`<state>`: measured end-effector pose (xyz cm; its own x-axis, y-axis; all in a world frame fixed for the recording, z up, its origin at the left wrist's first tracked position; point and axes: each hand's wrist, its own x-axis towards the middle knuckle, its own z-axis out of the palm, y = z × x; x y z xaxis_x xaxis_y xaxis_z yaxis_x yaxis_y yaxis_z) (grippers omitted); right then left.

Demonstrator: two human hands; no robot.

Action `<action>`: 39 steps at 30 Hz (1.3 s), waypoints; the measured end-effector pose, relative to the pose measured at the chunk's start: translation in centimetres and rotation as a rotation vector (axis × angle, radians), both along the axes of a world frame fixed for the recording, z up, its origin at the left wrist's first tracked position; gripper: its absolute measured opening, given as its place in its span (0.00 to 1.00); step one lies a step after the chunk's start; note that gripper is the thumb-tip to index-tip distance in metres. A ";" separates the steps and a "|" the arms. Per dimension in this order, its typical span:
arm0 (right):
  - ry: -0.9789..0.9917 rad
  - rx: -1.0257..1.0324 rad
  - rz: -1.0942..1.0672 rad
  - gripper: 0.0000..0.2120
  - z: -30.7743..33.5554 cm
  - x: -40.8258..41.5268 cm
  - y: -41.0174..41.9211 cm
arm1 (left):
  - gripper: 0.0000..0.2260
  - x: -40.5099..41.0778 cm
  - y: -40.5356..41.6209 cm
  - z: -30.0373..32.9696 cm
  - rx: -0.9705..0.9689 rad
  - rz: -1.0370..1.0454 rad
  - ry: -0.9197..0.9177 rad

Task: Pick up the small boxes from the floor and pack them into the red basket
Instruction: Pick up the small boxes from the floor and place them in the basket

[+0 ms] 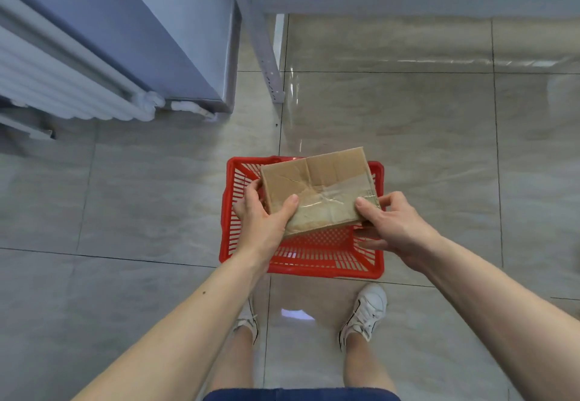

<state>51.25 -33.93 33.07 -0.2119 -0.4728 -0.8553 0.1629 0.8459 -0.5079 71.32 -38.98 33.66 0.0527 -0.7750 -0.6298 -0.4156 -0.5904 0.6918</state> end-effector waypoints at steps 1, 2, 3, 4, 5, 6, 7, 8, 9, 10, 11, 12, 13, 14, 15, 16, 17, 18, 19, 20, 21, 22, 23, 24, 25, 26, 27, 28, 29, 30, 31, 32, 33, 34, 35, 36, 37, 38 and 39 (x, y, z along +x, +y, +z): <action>0.014 0.005 -0.006 0.18 -0.9 1.2 -0.2 | 0.32 1.3 -0.6 -0.8 0.016 -0.030 -0.006; 0.029 0.010 -0.009 0.19 -2.1 2.4 -0.2 | 0.31 2.4 -1.3 -1.4 0.026 -0.064 -0.006; 0.033 0.012 -0.011 0.20 -3.2 3.6 -0.3 | 0.29 3.6 -2.0 -2.2 0.031 -0.102 -0.005; 0.040 0.017 -0.021 0.22 -4.3 4.8 -0.3 | 0.28 4.8 -2.6 -3.0 0.035 -0.143 -0.005; 0.058 0.019 -0.038 0.23 -5.6 5.9 -0.2 | 0.28 5.8 -3.1 -3.9 0.034 -0.174 0.002; 0.080 0.020 -0.053 0.24 -6.7 6.9 -0.2 | 0.29 6.6 -3.5 -4.9 0.038 -0.188 0.018; 0.101 0.021 -0.070 0.25 -8.1 7.7 -0.2 | 0.29 7.3 -3.9 -6.0 0.040 -0.185 0.038; 0.112 0.024 -0.088 0.25 -9.2 8.6 -0.3 | 0.27 7.9 -4.0 -7.3 0.044 -0.170 0.051; 0.121 0.029 -0.106 0.25 -10.5 9.4 -0.3 | 0.25 8.4 -4.1 -8.6 0.052 -0.153 0.055; 0.127 0.038 -0.123 0.24 -11.8 10.0 -0.4 | 0.22 8.7 -4.0 -10.0 0.060 -0.143 0.053; 0.134 0.048 -0.135 0.22 -13.1 10.6 -0.6 | 0.20 9.0 -4.0 -11.5 0.073 -0.145 0.041; 0.138 0.065 -0.141 0.21 -14.5 11.0 -0.7 | 0.19 9.1 -4.0 -13.1 0.083 -0.154 0.033; 0.143 0.080 -0.151 0.19 -16.1 11.5 -0.9 | 0.19 9.3 -3.9 -14.9 0.098 -0.166 0.019; 0.154 0.098 -0.163 0.18 -17.7 11.8 -1.1 | 0.20 9.4 -4.0 -16.7 0.102 -0.189 0.001; 0.158 0.113 -0.191 0.17 -19.3 12.1 -1.3 | 0.21 9.5 -4.1 -18.7 0.105 -0.217 -0.030; 0.149 0.123 -0.231 0.17 -20.9 12.4 -1.6 | 0.22 9.5 -4.2 -20.6 0.115 -0.255 -0.066; 0.134 0.131 -0.278 0.16 -22.8 12.7 -1.9 | 0.23 9.5 -4.3 -22.4 0.129 -0.288 -0.086; 0.119 0.140 -0.314 0.15 -24.5 12.9 -2.2 | 0.23 9.5 -4.4 -24.2 0.142 -0.313 -0.095; 0.108 0.151 -0.332 0.15 -26.2 13.2 -2.6 | 0.24 9.6 -4.5 -25.9 0.154 -0.329 -0.100; 0.092 0.161 -0.339 0.14 -27.9 13.5 -2.9 | 0.24 9.7 -4.6 -27.6 0.171 -0.332 -0.110; 0.079 0.167 -0.339 0.14 -29.7 13.8 -3.2 | 0.24 9.9 -4.8 -29.3 0.192 -0.328 -0.123; 0.076 0.165 -0.328 0.14 -31.4 14.0 -3.6 | 0.24 10.1 -5.1 -30.8 0.209 -0.320 -0.132; 0.079 0.160 -0.318 0.14 -32.9 14.2 -4.0 | 0.24 10.3 -5.3 -32.3 0.224 -0.313 -0.133; 0.089 0.151 -0.307 0.15 -34.5 14.5 -4.4 | 0.24 10.6 -5.4 -33.7 0.232 -0.308 -0.120; 0.096 0.144 -0.305 0.16 -35.9 14.6 -4.8 | 0.25 10.8 -5.6 -34.9 0.238 -0.303 -0.104; 0.098 0.138 -0.307 0.16 -36.6 14.7 -5.2 | 0.25 11.0 -5.7 -35.7 0.242 -0.299 -0.082; 0.097 0.133 -0.316 0.16 -37.5 15.0 -5.5 | 0.26 11.1 -5.9 -36.5 0.252 -0.288 -0.067; 0.093 0.133 -0.334 0.15 -38.4 15.2 -5.7 | 0.27 11.2 -5.9 -37.4 0.253 -0.283 -0.062; 0.083 0.131 -0.355 0.14 -39.0 15.4 -5.9 | 0.28 11.2 -6.0 -38.1 0.250 -0.281 -0.055; 0.067 0.135 -0.358 0.14 -39.5 15.6 -6.0 | 0.29 11.3 -6.1 -38.7 0.241 -0.280 -0.051; 0.049 0.140 -0.345 0.15 -39.7 15.8 -6.0 | 0.29 11.2 -6.2 -39.0 0.236 -0.276 -0.048; 0.028 0.146 -0.314 0.17 -39.8 15.9 -5.8 | 0.28 11.2 -6.2 -39.2 0.229 -0.271 -0.046; 0.012 0.151 -0.280 0.19 -39.7 15.9 -5.6 | 0.28 11.2 -6.1 -38.9 0.228 -0.265 -0.044; 0.005 0.160 -0.244 0.21 -39.3 15.8 -5.2 | 0.27 11.2 -6.0 -38.4 0.223 -0.263 -0.036; -0.001 0.167 -0.220 0.22 -38.8 15.7 -4.9 | 0.26 11.1 -6.0 -37.7 0.222 -0.261 -0.028; -0.009 0.176 -0.214 0.23 -37.9 15.5 -4.5 | 0.26 11.1 -5.9 -36.8 0.216 -0.260 -0.017; -0.018 0.182 -0.220 0.25 -36.8 15.4 -4.2 | 0.25 11.0 -5.8 -35.5 0.216 -0.259 -0.003; -0.018 0.189 -0.226 0.27 -35.4 15.2 -3.8 | 0.24 11.0 -5.6 -34.2 0.213 -0.260 0.007; -0.010 0.191 -0.228 0.28 -33.9 15.1 -3.5 | 0.23 11.0 -5.4 -32.7 0.220 -0.261 0.012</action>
